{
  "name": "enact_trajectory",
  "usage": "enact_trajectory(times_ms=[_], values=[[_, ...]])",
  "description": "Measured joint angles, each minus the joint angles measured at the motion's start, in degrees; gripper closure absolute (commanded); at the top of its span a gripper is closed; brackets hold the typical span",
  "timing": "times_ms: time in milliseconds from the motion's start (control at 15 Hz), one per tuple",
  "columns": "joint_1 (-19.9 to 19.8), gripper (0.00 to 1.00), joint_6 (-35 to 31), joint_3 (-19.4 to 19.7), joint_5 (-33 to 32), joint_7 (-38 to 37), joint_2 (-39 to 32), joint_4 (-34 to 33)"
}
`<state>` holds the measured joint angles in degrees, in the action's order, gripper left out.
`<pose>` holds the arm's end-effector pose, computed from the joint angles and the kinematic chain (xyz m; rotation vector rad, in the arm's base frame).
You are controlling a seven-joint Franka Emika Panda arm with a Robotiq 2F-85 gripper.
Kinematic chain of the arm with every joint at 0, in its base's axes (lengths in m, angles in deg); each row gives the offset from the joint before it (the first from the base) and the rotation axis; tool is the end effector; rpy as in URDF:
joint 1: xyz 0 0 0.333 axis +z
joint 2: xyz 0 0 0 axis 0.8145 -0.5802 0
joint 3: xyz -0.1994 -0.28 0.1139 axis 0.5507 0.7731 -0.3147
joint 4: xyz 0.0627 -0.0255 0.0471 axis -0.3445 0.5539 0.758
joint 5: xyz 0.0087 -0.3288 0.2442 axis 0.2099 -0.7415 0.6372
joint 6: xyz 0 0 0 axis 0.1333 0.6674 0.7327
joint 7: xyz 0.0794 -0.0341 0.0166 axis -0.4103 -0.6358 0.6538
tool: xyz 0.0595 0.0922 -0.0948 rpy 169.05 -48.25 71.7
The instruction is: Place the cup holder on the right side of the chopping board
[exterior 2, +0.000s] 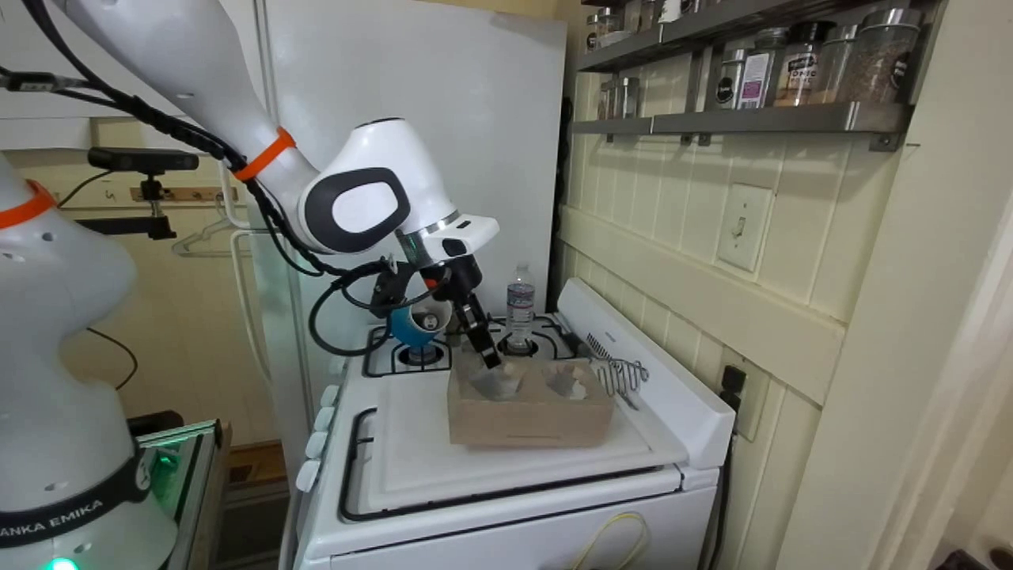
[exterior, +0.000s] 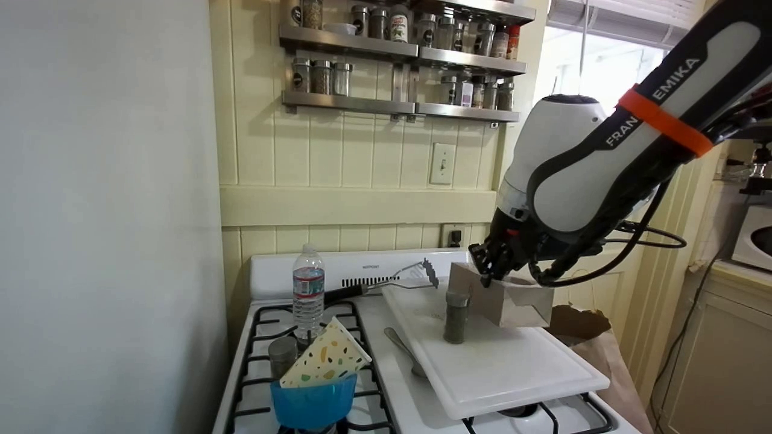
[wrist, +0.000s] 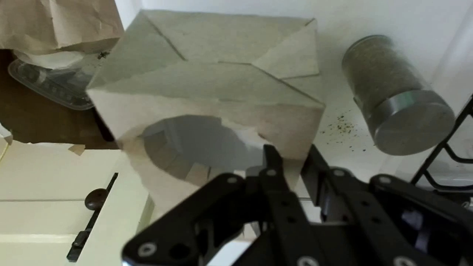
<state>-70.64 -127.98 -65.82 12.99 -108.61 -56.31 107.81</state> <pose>0.4359 -0.0155 0.3397 2.9493 -0.3196 0.6267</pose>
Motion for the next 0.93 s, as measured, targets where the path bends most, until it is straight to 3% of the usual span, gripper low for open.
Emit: enact_trajectory(times_ms=[400,667,933], values=[[0.0,0.01,0.0,0.0,0.2,0.0,-1.5,-0.6],[2.0,0.0,0.6,2.7,3.7,0.1,-0.3,-0.4],[3.6,0.01,5.9,6.3,8.3,0.1,6.8,0.6]])
